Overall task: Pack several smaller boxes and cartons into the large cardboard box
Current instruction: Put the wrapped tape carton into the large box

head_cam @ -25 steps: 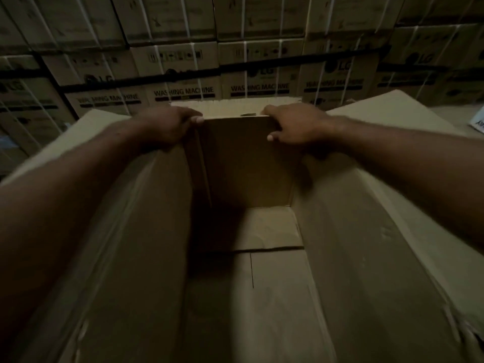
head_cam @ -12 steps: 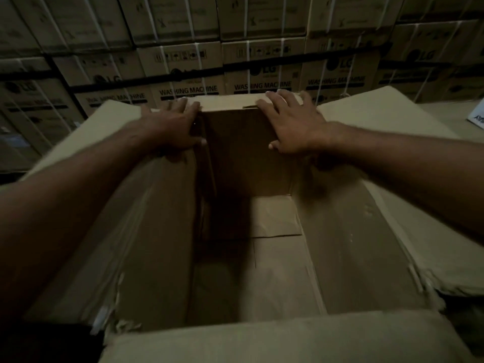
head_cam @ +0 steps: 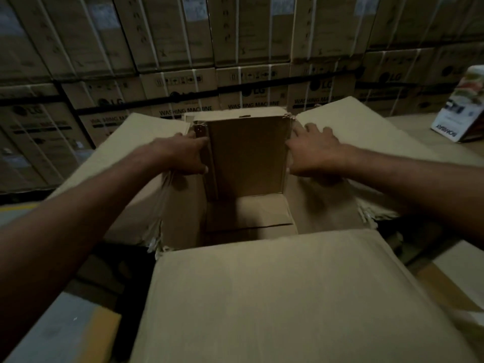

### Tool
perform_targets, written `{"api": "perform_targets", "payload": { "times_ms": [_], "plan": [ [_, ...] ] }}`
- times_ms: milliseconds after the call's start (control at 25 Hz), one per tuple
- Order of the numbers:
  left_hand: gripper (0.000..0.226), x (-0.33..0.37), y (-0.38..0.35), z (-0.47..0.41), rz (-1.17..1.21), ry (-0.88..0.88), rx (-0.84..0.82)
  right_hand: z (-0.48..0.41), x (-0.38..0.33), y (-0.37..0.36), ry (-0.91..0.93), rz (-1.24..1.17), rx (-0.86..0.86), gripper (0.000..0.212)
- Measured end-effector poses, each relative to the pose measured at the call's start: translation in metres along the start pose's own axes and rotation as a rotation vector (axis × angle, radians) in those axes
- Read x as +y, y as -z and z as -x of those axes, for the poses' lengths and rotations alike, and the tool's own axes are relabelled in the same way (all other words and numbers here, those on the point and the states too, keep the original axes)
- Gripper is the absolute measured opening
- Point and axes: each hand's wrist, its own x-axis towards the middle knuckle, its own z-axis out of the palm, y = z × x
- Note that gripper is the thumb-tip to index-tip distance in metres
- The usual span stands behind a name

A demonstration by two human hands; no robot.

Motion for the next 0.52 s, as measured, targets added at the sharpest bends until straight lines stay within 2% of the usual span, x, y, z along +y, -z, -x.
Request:
{"api": "perform_targets", "payload": {
  "times_ms": [120, 240, 320, 520],
  "plan": [
    [0.077, 0.019, 0.0, 0.052, 0.112, -0.092, 0.105, 0.051, -0.003, 0.009, -0.004, -0.136, 0.088, 0.053],
    [0.053, 0.046, 0.002, 0.103, 0.144, -0.162, 0.234, 0.107, -0.007, 0.014, -0.018, -0.266, 0.192, 0.049],
    [0.04, 0.064, 0.005, 0.134, 0.196, -0.204, 0.262, 0.137, -0.005, 0.015, -0.026, -0.302, 0.253, 0.047],
    [0.038, 0.11, 0.019, 0.204, 0.399, -0.31, 0.25, 0.202, 0.02, 0.006, -0.086, -0.438, 0.335, 0.039]
  ]
}}
